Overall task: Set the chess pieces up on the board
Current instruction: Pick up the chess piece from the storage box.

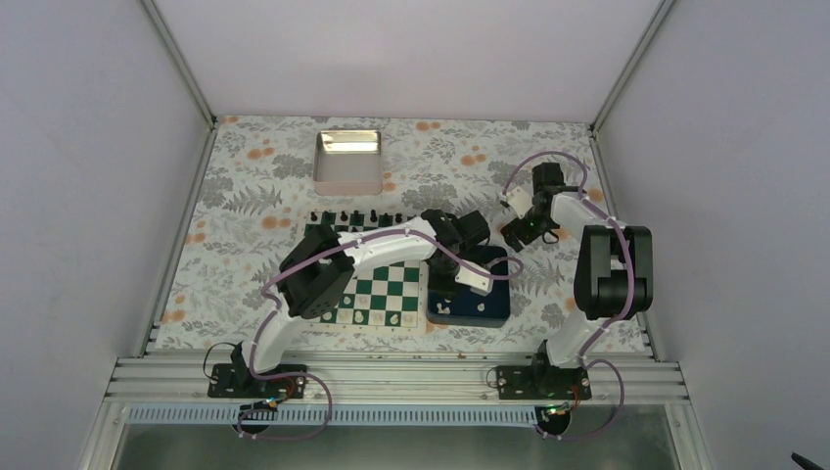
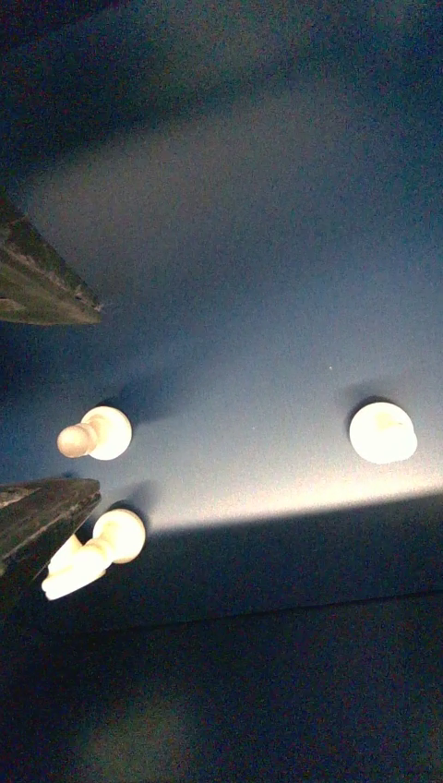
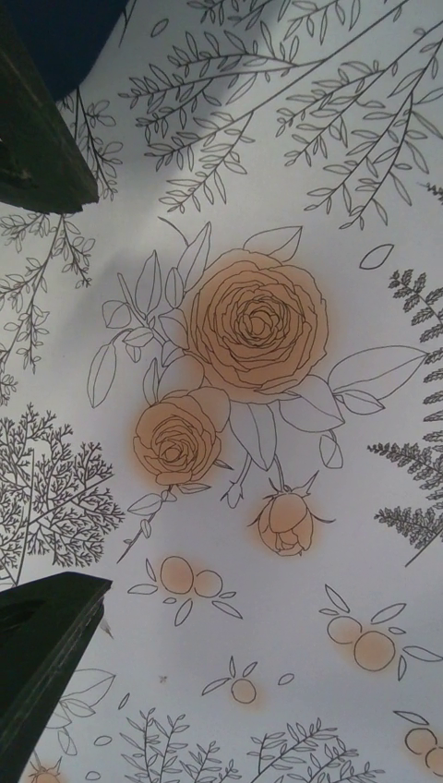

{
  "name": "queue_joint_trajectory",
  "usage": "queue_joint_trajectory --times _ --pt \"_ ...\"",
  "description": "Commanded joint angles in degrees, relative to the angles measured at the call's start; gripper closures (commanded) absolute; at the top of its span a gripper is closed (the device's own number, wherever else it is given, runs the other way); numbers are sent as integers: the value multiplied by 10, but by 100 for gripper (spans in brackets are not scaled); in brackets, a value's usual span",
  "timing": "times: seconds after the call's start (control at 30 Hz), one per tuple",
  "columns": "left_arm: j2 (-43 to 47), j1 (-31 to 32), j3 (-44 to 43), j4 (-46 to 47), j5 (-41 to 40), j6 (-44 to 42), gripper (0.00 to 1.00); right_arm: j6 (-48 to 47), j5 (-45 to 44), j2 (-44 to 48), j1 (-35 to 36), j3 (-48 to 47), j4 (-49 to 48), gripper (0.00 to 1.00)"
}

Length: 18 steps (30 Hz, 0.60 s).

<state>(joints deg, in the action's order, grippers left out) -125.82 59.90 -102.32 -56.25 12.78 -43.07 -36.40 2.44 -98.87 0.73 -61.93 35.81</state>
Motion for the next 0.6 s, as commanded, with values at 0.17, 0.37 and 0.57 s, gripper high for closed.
queue_joint_trajectory --times 0.17,0.37,0.57 --pt "-7 4 17 15 -3 -8 57 -6 2 -9 2 8 1 0" --pt "-8 5 24 23 -13 -6 60 -6 3 -8 2 8 1 0" --pt "-8 6 23 24 -13 -4 68 -6 2 -7 2 9 1 0"
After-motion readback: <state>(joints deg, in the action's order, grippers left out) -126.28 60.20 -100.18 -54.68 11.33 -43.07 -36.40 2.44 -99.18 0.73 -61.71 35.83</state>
